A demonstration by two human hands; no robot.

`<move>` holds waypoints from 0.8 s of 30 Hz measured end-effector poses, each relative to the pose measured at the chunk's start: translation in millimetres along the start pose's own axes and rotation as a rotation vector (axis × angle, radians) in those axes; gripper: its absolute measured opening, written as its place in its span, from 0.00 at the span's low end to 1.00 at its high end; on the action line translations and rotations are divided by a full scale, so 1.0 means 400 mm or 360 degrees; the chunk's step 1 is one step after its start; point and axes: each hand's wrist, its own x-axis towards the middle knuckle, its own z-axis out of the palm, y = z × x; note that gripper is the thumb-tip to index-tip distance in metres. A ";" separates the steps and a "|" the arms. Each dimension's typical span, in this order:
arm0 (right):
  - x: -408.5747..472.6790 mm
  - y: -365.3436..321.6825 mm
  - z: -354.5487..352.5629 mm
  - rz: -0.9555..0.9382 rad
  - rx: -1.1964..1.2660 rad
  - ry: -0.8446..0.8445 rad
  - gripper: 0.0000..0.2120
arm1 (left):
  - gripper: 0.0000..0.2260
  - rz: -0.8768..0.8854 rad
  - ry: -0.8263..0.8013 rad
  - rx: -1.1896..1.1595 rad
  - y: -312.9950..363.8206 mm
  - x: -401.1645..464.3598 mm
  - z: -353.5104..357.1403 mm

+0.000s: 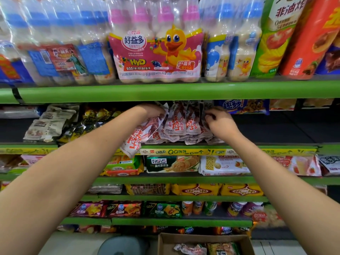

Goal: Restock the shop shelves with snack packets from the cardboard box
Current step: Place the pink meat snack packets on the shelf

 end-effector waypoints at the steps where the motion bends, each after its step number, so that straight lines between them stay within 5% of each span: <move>1: -0.012 -0.015 0.001 -0.0059 -0.0012 0.0020 0.15 | 0.26 -0.0009 -0.0023 -0.0092 -0.006 -0.006 -0.007; 6: -0.085 -0.115 0.030 -0.0356 0.0007 0.0060 0.12 | 0.03 0.0007 -0.0072 -0.0942 -0.046 -0.053 -0.026; 14: -0.178 -0.228 0.139 -0.0001 0.0627 -0.0800 0.22 | 0.15 0.0255 -0.0152 -0.1613 -0.088 -0.122 -0.013; 18: -0.200 -0.228 0.168 0.0223 0.1079 -0.0953 0.10 | 0.14 0.0383 -0.0140 -0.1743 -0.108 -0.150 -0.007; 24: -0.204 -0.218 0.155 0.0420 0.1426 -0.0988 0.11 | 0.24 0.0499 -0.0053 -0.1519 -0.160 -0.184 -0.009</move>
